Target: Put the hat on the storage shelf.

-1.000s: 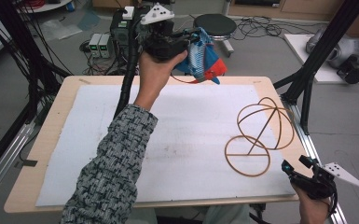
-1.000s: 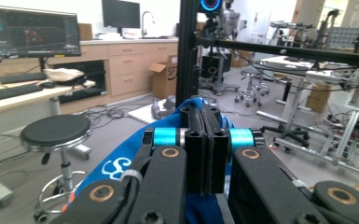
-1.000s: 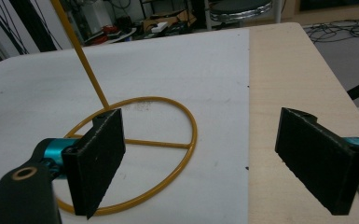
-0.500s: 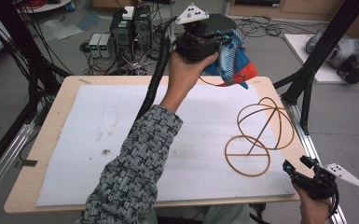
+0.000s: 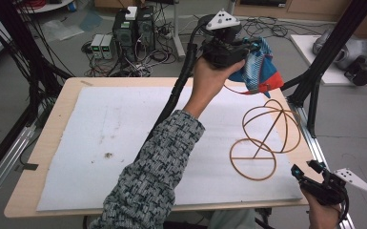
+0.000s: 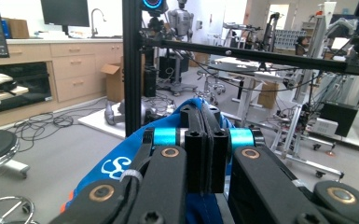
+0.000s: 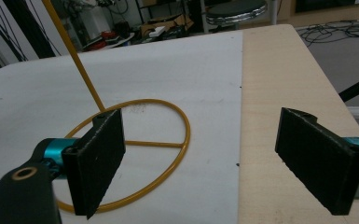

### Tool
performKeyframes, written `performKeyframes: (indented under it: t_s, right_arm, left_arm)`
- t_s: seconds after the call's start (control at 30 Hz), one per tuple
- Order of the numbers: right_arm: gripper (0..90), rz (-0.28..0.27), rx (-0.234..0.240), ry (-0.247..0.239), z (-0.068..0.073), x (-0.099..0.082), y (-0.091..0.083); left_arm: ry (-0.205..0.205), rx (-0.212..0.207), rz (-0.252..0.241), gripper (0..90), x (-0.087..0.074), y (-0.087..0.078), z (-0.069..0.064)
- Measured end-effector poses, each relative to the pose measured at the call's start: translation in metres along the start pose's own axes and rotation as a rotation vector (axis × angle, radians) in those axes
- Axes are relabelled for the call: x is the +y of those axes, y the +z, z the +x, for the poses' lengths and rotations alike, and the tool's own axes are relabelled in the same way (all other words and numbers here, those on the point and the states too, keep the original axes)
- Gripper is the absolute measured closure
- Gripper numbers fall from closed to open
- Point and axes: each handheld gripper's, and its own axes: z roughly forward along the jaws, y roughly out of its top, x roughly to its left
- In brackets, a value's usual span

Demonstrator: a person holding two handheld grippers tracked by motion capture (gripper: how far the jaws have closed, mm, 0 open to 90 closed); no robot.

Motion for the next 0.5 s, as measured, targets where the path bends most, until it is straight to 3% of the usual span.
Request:
performKeyframes:
  t_s: [0.33, 0.5]
  right_arm:
    - [14.9, -0.015, -0.010, -0.008, -0.004, -0.001, -0.006]
    - [14.9, 0.008, -0.020, 0.011, -0.002, -0.001, -0.006]
  left_arm:
    - [0.006, -0.045, 0.013, 88.7, -0.003, 0.015, -0.017]
    - [0.004, -0.073, 0.039, 88.6, -0.008, 0.022, -0.024]
